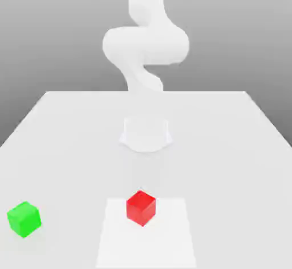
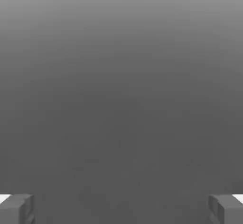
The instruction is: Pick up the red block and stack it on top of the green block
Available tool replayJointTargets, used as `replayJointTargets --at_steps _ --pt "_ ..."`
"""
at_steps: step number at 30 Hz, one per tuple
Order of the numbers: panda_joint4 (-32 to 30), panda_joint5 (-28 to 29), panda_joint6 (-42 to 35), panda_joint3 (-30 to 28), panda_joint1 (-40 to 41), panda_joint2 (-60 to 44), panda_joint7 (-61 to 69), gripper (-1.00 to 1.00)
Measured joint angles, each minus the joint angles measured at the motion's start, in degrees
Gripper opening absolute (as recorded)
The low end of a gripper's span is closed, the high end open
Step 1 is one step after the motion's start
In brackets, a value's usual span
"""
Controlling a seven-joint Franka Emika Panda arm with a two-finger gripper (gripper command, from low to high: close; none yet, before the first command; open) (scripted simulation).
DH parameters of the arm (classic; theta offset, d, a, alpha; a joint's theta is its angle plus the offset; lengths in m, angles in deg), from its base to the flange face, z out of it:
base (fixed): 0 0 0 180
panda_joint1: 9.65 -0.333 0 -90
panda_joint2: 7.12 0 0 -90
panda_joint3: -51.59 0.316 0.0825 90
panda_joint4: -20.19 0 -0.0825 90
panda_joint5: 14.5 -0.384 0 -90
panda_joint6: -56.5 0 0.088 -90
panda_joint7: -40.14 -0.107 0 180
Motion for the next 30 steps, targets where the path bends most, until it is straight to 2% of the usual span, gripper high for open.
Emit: replayJointTargets --at_steps 12,17,20,27,28,30 --pt "-17.7 2.7 15.9 7.3 8.6 -24.3 -22.1 0.0" --pt "-26.2 -0.6 24.2 8.0 9.8 -36.5 -29.7 0.0" --pt "-27.3 -0.5 28.3 7.9 10.0 -41.8 -31.8 0.0" --pt "-26.0 5.7 37.2 3.4 6.9 -52.3 -36.6 0.0" --pt "-25.9 6.3 38.4 2.3 6.1 -53.8 -37.0 -1.0" --pt "-25.9 6.4 38.4 2.3 6.1 -53.8 -37.1 -1.0"
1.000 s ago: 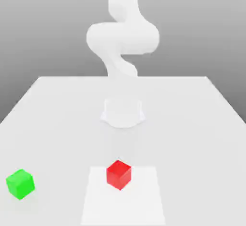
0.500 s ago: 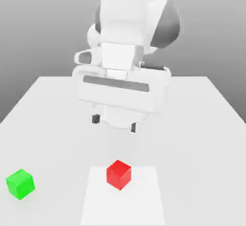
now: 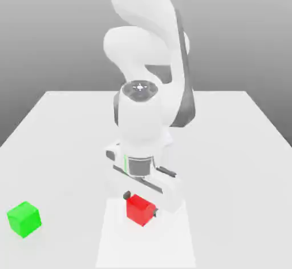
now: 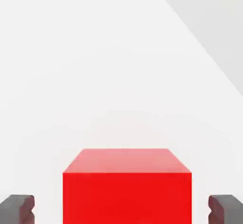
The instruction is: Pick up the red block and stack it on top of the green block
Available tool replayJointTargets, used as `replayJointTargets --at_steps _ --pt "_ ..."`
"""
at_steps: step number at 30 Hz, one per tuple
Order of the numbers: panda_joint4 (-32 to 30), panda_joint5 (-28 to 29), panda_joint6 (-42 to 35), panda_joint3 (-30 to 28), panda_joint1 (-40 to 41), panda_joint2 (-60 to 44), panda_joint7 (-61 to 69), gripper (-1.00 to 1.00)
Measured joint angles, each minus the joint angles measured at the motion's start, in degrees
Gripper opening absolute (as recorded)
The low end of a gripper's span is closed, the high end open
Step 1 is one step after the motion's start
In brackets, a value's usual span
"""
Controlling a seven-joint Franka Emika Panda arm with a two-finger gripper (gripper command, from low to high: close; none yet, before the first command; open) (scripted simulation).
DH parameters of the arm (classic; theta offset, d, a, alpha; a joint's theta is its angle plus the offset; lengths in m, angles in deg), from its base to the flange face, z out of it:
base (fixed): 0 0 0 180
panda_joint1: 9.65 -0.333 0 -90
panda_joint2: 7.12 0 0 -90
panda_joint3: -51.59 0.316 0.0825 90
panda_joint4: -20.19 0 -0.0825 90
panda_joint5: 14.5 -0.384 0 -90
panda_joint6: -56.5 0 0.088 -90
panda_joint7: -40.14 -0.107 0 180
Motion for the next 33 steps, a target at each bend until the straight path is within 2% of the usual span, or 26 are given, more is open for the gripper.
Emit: replayJointTargets --at_steps 5,15,20,25,30,31,33 --pt "0.0 0.3 0.3 -0.2 -0.2 -0.3 -0.2 -1.0" --pt "-1.9 -7.6 -11.2 3.2 1.1 13.3 5.5 -1.0" --pt "6.4 -9.5 -17.3 -3.0 10.5 11.2 2.8 -1.0" --pt "16.6 -8.8 -23.2 -9.5 21.5 6.7 -2.6 -1.0" --pt "18.9 -10.3 -16.3 -9.3 23.1 -2.7 -2.5 -1.0" --pt "19.0 -10.5 -15.3 -9.1 23.3 -3.7 -2.3 1.0" --pt "19.0 -10.5 -15.3 -9.1 23.3 -3.7 -2.3 1.0"
